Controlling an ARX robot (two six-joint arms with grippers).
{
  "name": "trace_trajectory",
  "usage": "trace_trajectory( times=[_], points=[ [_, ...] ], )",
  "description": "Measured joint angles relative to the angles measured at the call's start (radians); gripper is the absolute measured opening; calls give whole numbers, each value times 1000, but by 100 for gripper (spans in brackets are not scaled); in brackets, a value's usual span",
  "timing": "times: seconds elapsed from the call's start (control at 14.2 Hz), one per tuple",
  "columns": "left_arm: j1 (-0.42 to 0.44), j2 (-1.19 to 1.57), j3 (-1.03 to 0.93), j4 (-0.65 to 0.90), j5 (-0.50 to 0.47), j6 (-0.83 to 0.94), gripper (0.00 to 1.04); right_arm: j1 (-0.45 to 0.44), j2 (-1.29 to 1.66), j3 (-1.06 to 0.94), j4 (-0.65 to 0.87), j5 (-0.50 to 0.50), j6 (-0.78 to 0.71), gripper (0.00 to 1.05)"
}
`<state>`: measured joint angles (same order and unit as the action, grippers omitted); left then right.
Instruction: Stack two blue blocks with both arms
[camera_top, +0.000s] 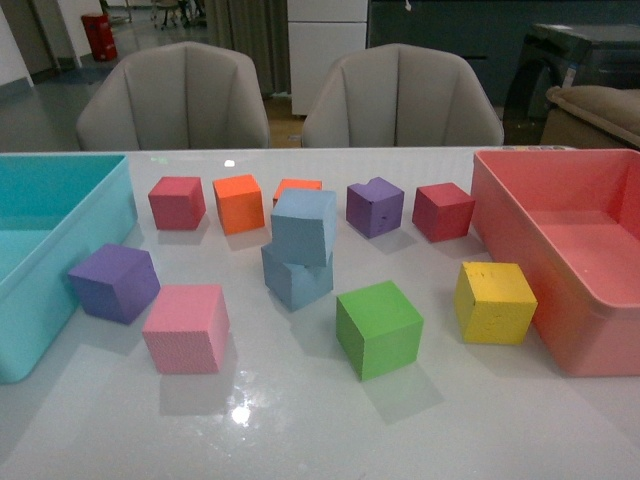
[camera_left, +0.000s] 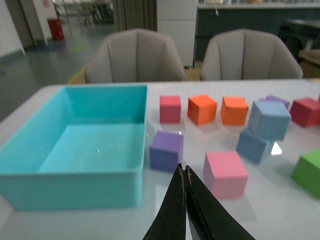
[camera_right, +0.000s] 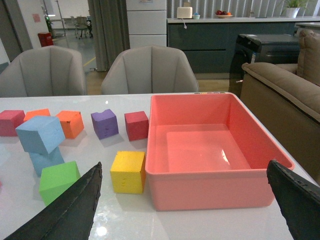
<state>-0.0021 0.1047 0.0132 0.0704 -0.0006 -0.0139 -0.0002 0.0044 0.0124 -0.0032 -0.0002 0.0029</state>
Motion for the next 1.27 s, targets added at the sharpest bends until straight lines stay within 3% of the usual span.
trace_trajectory(
  times=[0.07, 0.35, 0.42, 0.92, 1.27],
  points=[
    [0, -90, -2, -81, 0, 0, 2, 0, 0, 0, 0, 0, 0, 98],
    [0, -95, -2, -75, 0, 0, 2, 0, 0, 0, 0, 0, 0, 98],
    [0, -95, -2, -74, 0, 0, 9, 0, 0, 0, 0, 0, 0, 98],
    [0, -95, -2, -74, 0, 0, 99, 0, 0, 0, 0, 0, 0, 98],
    [0, -95, -2, -74, 0, 0, 98, 0, 0, 0, 0, 0, 0, 98]
  ],
)
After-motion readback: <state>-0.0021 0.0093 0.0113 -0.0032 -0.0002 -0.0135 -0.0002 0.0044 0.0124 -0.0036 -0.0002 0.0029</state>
